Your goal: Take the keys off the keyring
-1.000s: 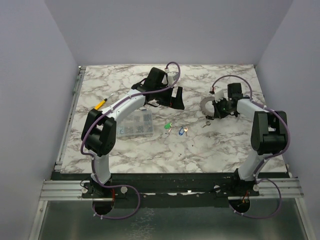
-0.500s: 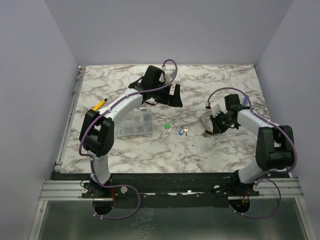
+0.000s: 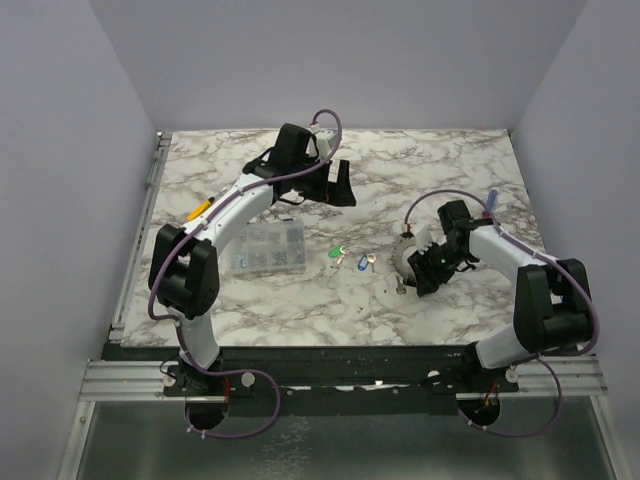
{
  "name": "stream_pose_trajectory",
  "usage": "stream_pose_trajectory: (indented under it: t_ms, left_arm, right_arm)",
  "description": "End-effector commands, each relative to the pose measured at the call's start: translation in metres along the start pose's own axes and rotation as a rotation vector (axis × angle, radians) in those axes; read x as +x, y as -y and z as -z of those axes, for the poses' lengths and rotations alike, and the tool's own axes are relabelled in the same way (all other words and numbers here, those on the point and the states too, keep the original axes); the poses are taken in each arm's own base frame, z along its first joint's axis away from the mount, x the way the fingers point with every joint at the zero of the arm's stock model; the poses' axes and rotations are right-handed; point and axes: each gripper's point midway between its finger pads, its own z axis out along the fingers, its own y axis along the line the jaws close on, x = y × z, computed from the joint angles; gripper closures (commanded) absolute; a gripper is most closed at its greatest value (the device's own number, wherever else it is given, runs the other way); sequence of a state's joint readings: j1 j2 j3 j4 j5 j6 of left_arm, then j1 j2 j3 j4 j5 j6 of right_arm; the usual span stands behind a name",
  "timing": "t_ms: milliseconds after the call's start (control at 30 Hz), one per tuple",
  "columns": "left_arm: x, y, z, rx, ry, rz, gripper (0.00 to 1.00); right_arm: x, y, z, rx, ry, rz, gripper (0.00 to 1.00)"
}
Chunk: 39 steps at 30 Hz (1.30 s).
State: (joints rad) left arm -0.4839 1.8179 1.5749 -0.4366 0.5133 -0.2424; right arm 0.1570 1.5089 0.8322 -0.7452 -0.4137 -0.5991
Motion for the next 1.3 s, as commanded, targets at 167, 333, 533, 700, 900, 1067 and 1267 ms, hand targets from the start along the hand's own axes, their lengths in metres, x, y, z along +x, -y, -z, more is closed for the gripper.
stream_pose_trajectory:
  t_ms: [167, 333, 533, 700, 900, 1067, 1267]
  left_arm:
    - [-0.013, -0.017, 0.053, -0.076, 0.03, -0.021, 0.01]
    - [-0.021, -0.045, 0.093, -0.176, 0.006, -0.075, 0.01]
    - [-0.033, -0.1, 0.16, -0.319, -0.011, -0.106, 0.01]
    - [-0.02, -0.166, 0.213, -0.46, -0.012, -0.037, 0.01]
    - [0.039, -0.215, 0.24, -0.644, -0.051, 0.019, 0.01]
    - [0.063, -0.217, 0.239, -0.698, -0.021, 0.022, 0.01]
    - [0.063, -0.211, 0.236, -0.699, 0.034, 0.043, 0.01]
  right_arm:
    - [-0.068, 0.004, 0.06, 0.078, 0.208, -0.046, 0.2]
    - [-0.112, 0.022, 0.111, 0.173, 0.399, -0.041, 0.03]
    - [-0.146, 0.064, 0.177, 0.268, 0.652, -0.112, 0.0]
    - [-0.148, 0.098, 0.212, 0.289, 0.81, -0.22, 0.0]
    - [-0.119, 0.108, 0.194, 0.309, 0.844, -0.294, 0.0]
    - [-0.103, 0.099, 0.164, 0.267, 0.85, -0.316, 0.0]
    - [-0.101, 0.098, 0.158, 0.256, 0.847, -0.32, 0.0]
